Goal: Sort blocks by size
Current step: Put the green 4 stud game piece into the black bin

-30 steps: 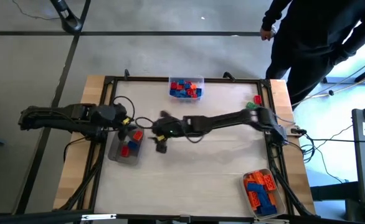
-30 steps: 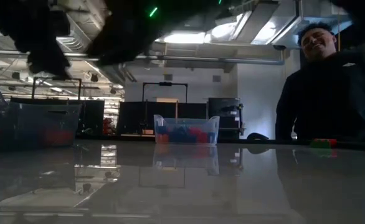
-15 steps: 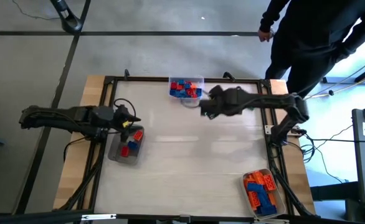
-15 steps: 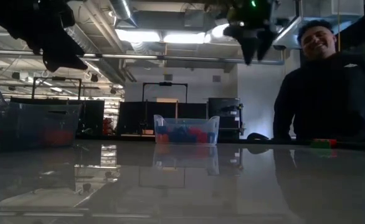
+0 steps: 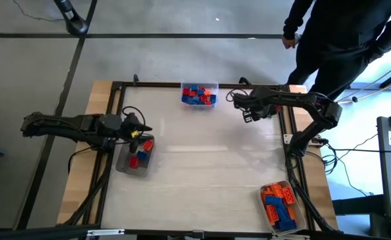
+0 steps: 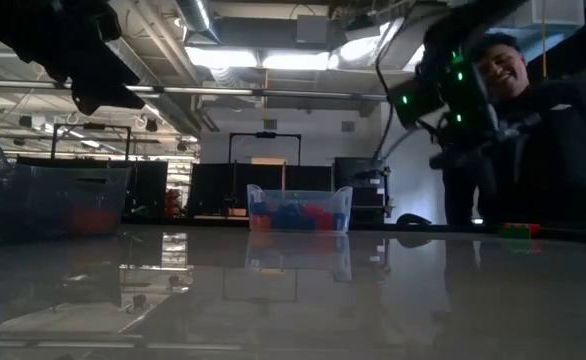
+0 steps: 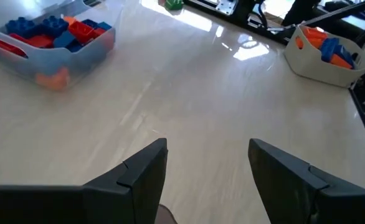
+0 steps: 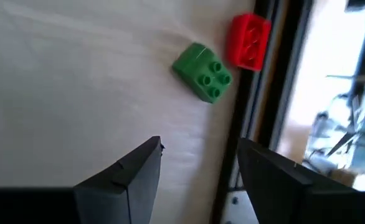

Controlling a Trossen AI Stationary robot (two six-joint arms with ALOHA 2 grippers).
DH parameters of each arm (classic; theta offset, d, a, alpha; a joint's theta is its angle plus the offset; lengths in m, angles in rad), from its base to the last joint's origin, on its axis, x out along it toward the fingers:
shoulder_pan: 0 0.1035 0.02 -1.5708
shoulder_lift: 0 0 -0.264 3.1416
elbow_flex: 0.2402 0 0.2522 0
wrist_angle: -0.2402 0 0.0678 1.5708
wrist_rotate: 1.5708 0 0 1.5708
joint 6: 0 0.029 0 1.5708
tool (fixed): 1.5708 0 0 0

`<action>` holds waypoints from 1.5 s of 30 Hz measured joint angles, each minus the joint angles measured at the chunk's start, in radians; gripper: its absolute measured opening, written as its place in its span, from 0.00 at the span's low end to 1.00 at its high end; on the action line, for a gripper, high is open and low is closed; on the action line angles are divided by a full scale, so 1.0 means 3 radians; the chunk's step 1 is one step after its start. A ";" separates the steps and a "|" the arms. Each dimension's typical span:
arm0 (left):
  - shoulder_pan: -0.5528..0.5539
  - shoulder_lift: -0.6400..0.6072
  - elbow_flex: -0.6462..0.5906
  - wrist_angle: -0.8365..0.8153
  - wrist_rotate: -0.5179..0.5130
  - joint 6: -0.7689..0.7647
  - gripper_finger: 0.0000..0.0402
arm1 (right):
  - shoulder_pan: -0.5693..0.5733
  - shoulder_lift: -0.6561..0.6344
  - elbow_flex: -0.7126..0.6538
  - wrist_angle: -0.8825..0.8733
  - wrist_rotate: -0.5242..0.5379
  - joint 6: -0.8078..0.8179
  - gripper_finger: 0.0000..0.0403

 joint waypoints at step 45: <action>-0.0002 0.0000 0.0000 -0.0008 0.0001 0.0035 0.53 | 0.0304 -0.0033 -0.0741 0.2049 -0.0562 -0.0202 0.52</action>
